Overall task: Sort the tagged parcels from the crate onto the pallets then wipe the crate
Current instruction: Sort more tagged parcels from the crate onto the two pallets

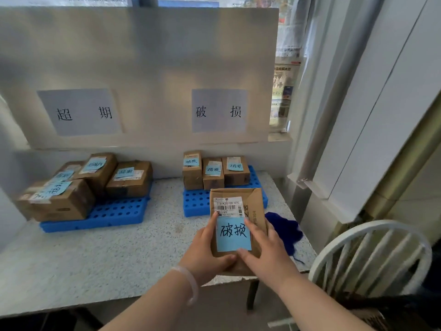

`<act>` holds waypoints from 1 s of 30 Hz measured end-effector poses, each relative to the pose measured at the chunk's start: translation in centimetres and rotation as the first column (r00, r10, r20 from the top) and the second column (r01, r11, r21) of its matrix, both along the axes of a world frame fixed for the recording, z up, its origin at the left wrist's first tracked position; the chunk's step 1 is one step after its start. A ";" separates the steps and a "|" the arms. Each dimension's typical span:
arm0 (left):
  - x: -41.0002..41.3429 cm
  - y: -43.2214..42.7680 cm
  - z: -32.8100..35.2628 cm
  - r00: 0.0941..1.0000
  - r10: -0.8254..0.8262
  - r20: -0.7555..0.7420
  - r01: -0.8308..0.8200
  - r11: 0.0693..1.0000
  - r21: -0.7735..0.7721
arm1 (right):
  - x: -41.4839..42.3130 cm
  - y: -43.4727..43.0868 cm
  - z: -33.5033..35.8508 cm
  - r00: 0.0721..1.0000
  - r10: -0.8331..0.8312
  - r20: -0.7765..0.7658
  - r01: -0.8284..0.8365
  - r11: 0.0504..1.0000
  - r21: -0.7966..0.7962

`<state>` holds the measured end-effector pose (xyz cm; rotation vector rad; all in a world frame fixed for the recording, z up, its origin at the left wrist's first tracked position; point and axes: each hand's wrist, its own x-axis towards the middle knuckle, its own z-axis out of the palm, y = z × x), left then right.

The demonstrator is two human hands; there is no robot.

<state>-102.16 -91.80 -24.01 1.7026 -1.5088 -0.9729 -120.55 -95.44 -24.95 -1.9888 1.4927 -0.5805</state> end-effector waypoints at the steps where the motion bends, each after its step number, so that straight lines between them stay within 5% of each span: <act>1: 0.2 -0.7 -0.1 1.000 0.001 0.004 -0.001 1.000 0.003 | 0.2 -0.8 -0.2 1.000 0.000 0.002 0.000 1.000 0.002; 20: 5.1 -13.6 -1.6 0.994 0.088 0.059 -0.092 0.992 0.081 | 5.5 -15.4 -1.5 0.989 0.146 -0.018 -0.142 0.981 0.134; 30: 10.6 -21.6 -1.7 0.999 0.027 -0.047 -0.023 0.996 0.085 | 10.4 -21.3 -0.7 0.998 0.023 0.052 -0.028 0.994 0.110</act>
